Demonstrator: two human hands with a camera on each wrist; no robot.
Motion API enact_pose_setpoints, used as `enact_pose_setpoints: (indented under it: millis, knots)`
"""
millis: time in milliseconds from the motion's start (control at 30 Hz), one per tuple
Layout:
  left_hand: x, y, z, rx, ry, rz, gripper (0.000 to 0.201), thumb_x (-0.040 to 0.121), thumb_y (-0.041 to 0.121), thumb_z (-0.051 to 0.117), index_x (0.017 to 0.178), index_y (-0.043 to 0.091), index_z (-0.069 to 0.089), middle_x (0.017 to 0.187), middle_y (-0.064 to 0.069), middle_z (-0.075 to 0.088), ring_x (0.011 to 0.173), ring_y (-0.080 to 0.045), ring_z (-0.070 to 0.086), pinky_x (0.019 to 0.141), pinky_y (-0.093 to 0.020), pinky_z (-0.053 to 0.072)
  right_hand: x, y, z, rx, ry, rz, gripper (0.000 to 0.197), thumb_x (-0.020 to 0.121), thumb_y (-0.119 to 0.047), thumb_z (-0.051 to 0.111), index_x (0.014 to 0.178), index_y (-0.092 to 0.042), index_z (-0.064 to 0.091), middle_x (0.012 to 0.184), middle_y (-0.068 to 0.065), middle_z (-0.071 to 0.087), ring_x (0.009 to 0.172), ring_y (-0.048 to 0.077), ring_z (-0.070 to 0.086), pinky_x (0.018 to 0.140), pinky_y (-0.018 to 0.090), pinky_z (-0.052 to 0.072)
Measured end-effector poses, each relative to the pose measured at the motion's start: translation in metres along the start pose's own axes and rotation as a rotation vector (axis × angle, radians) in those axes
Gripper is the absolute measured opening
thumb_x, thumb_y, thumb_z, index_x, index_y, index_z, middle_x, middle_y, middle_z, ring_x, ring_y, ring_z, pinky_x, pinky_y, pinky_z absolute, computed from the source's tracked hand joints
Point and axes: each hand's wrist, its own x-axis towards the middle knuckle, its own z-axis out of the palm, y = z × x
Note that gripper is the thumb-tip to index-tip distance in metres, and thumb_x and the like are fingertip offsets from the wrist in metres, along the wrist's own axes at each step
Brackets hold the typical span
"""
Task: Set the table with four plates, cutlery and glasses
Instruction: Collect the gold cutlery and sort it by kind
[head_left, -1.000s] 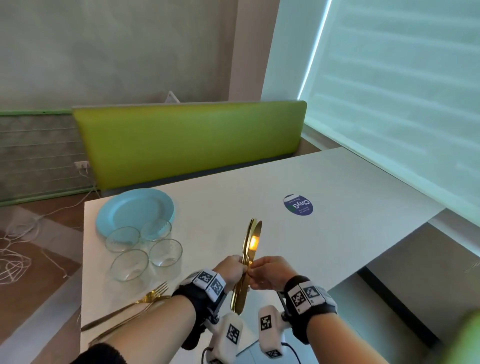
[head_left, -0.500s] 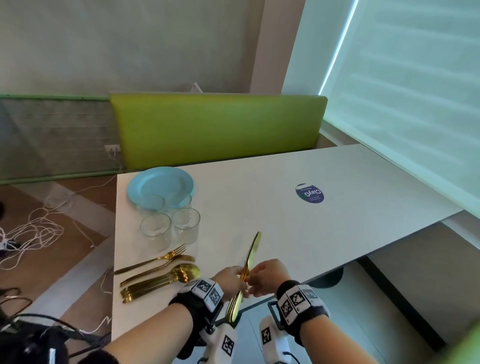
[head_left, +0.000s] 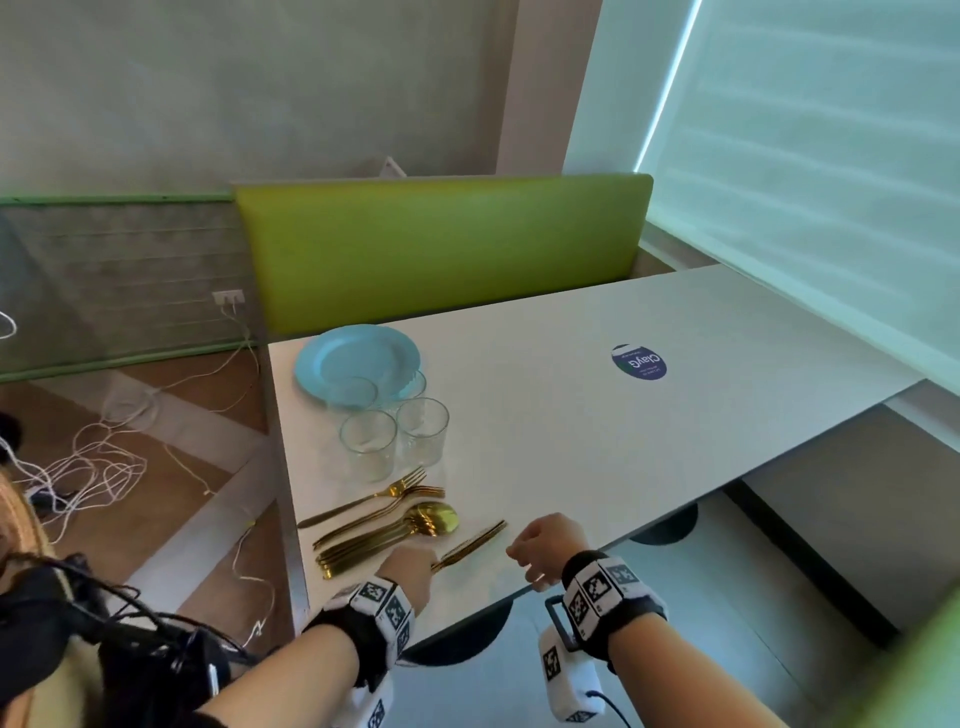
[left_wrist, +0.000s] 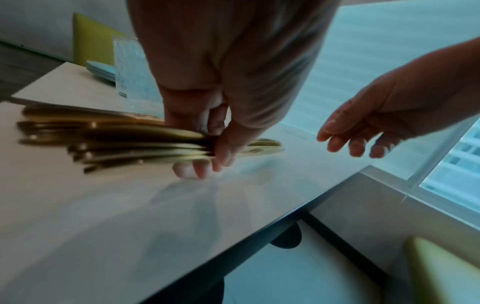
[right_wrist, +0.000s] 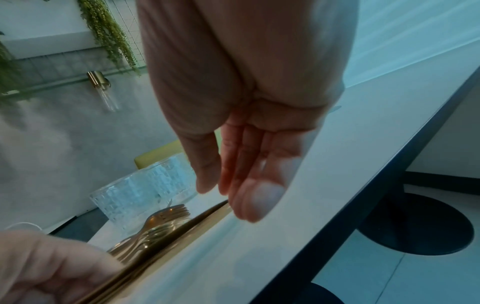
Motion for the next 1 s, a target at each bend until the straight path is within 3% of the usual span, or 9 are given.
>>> enact_pose_setpoints:
  millis: [100, 267, 400, 533, 667, 900, 1000]
  knots:
    - [-0.003, -0.016, 0.006, 0.084, -0.003, -0.023, 0.04, 0.097, 0.005, 0.032, 0.134, 0.007, 0.047, 0.139, -0.011, 0.049, 0.13, -0.024, 0.045, 0.108, -0.027, 0.034, -0.001, 0.0, 0.005, -0.008, 0.035, 0.009, 0.017, 0.087, -0.013, 0.065, 0.072, -0.009, 0.058, 0.067, 0.004, 0.061, 0.049, 0.013, 0.056, 0.064, 0.031, 0.058]
    - [-0.008, -0.026, 0.011, 0.076, -0.028, -0.074, 0.035, 0.098, 0.009, 0.034, 0.13, 0.005, 0.046, 0.137, -0.016, 0.046, 0.123, -0.03, 0.048, 0.099, -0.034, 0.041, -0.002, -0.007, 0.013, -0.11, 0.055, -0.017, 0.01, 0.086, -0.018, 0.065, 0.086, -0.008, 0.064, 0.082, 0.01, 0.067, 0.057, 0.016, 0.061, 0.059, 0.027, 0.059]
    - [-0.012, -0.03, 0.011, 0.125, 0.017, 0.032, 0.038, 0.1, 0.024, 0.027, 0.13, 0.008, 0.043, 0.136, -0.014, 0.046, 0.122, -0.03, 0.05, 0.099, -0.034, 0.037, -0.004, -0.015, 0.014, -0.119, 0.067, -0.042, 0.009, 0.087, -0.017, 0.065, 0.087, -0.008, 0.064, 0.068, 0.006, 0.062, 0.05, 0.014, 0.057, 0.046, 0.02, 0.054]
    - [-0.009, -0.03, 0.01, 0.084, 0.016, -0.05, 0.038, 0.099, 0.009, 0.03, 0.135, 0.005, 0.04, 0.142, -0.014, 0.038, 0.129, -0.028, 0.042, 0.103, -0.033, 0.038, -0.003, -0.016, 0.013, -0.12, 0.066, -0.05, 0.01, 0.087, -0.017, 0.064, 0.082, -0.009, 0.063, 0.07, 0.005, 0.061, 0.051, 0.012, 0.056, 0.048, 0.02, 0.053]
    - [-0.005, -0.033, 0.006, 0.058, 0.082, -0.034, 0.042, 0.098, 0.004, 0.025, 0.136, 0.008, 0.041, 0.135, -0.013, 0.043, 0.126, -0.024, 0.043, 0.102, -0.029, 0.041, 0.0, -0.013, 0.01, -0.121, 0.076, -0.047, 0.018, 0.087, -0.017, 0.065, 0.07, -0.014, 0.058, 0.076, 0.007, 0.064, 0.053, 0.012, 0.057, 0.049, 0.02, 0.054]
    - [0.003, -0.038, 0.0, 0.122, 0.092, 0.038, 0.054, 0.098, 0.005, 0.024, 0.148, 0.027, 0.024, 0.13, -0.01, 0.047, 0.124, -0.025, 0.047, 0.102, -0.03, 0.041, 0.004, -0.008, 0.002, -0.119, 0.092, -0.033, 0.013, 0.086, -0.018, 0.065, 0.075, -0.012, 0.061, 0.082, 0.009, 0.067, 0.055, 0.014, 0.059, 0.051, 0.021, 0.055]
    - [0.001, -0.036, -0.004, 0.184, 0.126, 0.08, 0.055, 0.098, 0.004, 0.026, 0.148, 0.028, 0.026, 0.13, -0.009, 0.049, 0.125, -0.024, 0.047, 0.101, -0.031, 0.042, 0.004, -0.01, -0.001, -0.113, 0.09, -0.031, 0.01, 0.087, -0.017, 0.065, 0.08, -0.01, 0.062, 0.083, 0.01, 0.066, 0.054, 0.013, 0.057, 0.05, 0.021, 0.054]
